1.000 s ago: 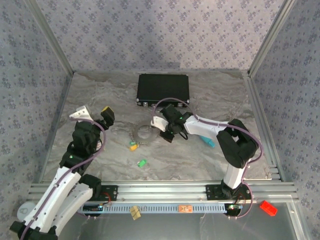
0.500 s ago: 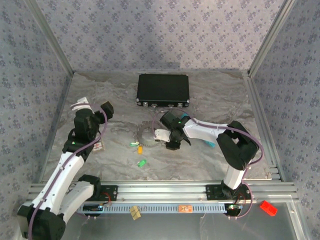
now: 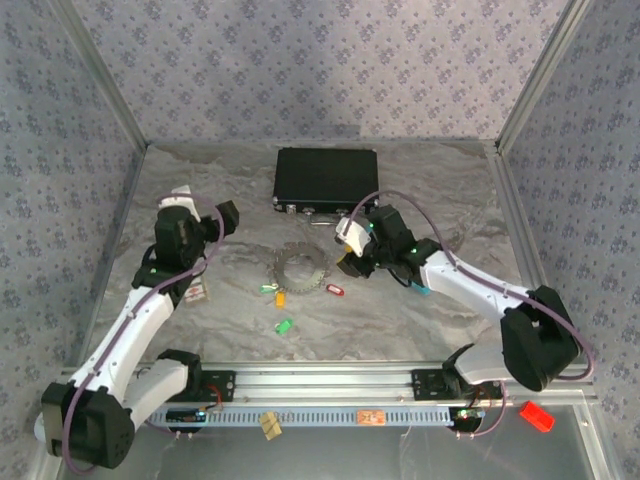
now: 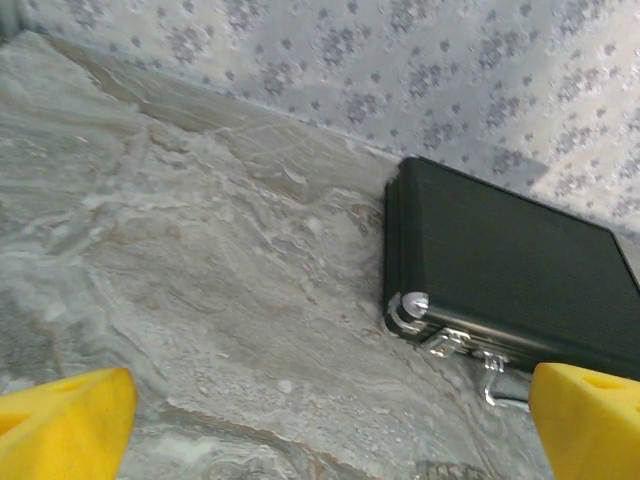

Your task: Put the keys on the keyring

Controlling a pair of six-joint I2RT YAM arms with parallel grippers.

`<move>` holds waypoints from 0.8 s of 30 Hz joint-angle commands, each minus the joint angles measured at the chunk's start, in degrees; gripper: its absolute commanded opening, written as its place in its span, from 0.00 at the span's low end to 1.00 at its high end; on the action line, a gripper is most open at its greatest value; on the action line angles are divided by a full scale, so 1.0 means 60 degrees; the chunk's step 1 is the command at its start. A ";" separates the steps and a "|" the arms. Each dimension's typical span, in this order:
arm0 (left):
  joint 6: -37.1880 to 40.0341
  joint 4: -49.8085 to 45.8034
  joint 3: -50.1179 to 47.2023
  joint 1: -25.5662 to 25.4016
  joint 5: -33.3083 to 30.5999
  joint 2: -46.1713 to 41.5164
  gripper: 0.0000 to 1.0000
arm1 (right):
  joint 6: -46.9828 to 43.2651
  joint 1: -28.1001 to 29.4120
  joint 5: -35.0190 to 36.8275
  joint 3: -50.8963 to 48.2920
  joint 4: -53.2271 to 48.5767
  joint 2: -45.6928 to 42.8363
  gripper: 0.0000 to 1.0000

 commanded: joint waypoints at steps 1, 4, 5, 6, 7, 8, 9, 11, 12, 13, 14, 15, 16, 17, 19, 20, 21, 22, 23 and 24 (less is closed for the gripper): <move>0.0342 0.0421 0.0523 0.0080 0.0930 0.0309 1.00 | 0.1007 0.0045 -0.0390 -0.0507 0.1126 0.0140 0.40; 0.0277 0.0484 0.0575 0.0071 0.1259 0.0582 1.00 | 0.0144 0.0023 -0.0629 -0.0536 0.1125 0.0411 0.40; 0.0233 0.0548 0.0559 0.0071 0.1320 0.0648 1.00 | -0.0225 0.0002 -0.0750 -0.0402 0.1004 0.0627 0.40; 0.0176 0.0588 0.0548 0.0073 0.1351 0.0702 1.00 | -0.0521 -0.0007 -0.0822 -0.0201 0.0797 0.0853 0.39; 0.0127 0.0624 0.0519 0.0071 0.1402 0.0742 1.00 | -0.0904 -0.0040 -0.0980 0.0125 0.0452 0.1206 0.39; 0.0083 0.0626 0.0502 0.0068 0.1439 0.0781 1.00 | -0.1219 -0.0042 -0.0969 0.0479 0.0011 0.1585 0.39; 0.0054 0.0591 0.0488 0.0071 0.1456 0.0804 1.00 | -0.1482 -0.0044 -0.0954 0.0853 -0.0452 0.1980 0.38; 0.0020 0.0501 0.0447 0.0071 0.1487 0.0848 1.00 | -0.1908 -0.0058 -0.1069 0.1367 -0.1112 0.2619 0.36; 0.0005 0.0466 0.0408 0.0071 0.1512 0.0856 1.00 | -0.1999 -0.0059 -0.1130 0.1556 -0.1319 0.2913 0.36; -0.0022 0.0464 0.0374 0.0071 0.1515 0.0867 1.00 | -0.2032 -0.0065 -0.1183 0.1755 -0.1489 0.3148 0.36; -0.0073 0.0476 0.0322 0.0078 0.1545 0.0863 1.00 | -0.2020 -0.0058 -0.1146 0.2054 -0.1747 0.3402 0.36; -0.0132 0.0527 0.0261 0.0071 0.1578 0.0890 1.00 | -0.1945 -0.0078 -0.1163 0.2332 -0.1911 0.3649 0.35; -0.0193 0.0576 0.0218 0.0071 0.1619 0.0892 1.00 | -0.1890 -0.0112 -0.1356 0.2494 -0.2015 0.3844 0.35; -0.0254 0.0623 0.0175 0.0071 0.1671 0.0917 1.00 | -0.1753 -0.0166 -0.1540 0.2707 -0.2144 0.4060 0.35; -0.0311 0.0606 0.0205 0.0071 0.1761 0.0950 1.00 | -0.1402 -0.0217 -0.1648 0.3218 -0.2580 0.4492 0.35; -0.0317 0.0572 0.0230 0.0071 0.1792 0.0951 1.00 | -0.1249 -0.0260 -0.1762 0.3516 -0.2871 0.4742 0.34; -0.0331 0.0542 0.0260 0.0071 0.1845 0.0925 1.00 | -0.1117 -0.0249 -0.1779 0.3829 -0.3113 0.4938 0.34; -0.0321 0.0515 0.0266 0.0069 0.1878 0.0901 1.00 | -0.0957 -0.0249 -0.1725 0.3950 -0.3202 0.5072 0.34; -0.0324 0.0509 0.0268 0.0071 0.1910 0.0871 1.00 | -0.0825 -0.0249 -0.1704 0.4020 -0.3286 0.5179 0.34; -0.0317 0.0483 0.0253 0.0071 0.1939 0.0837 1.00 | -0.0763 -0.0253 -0.1742 0.4071 -0.3330 0.5245 0.34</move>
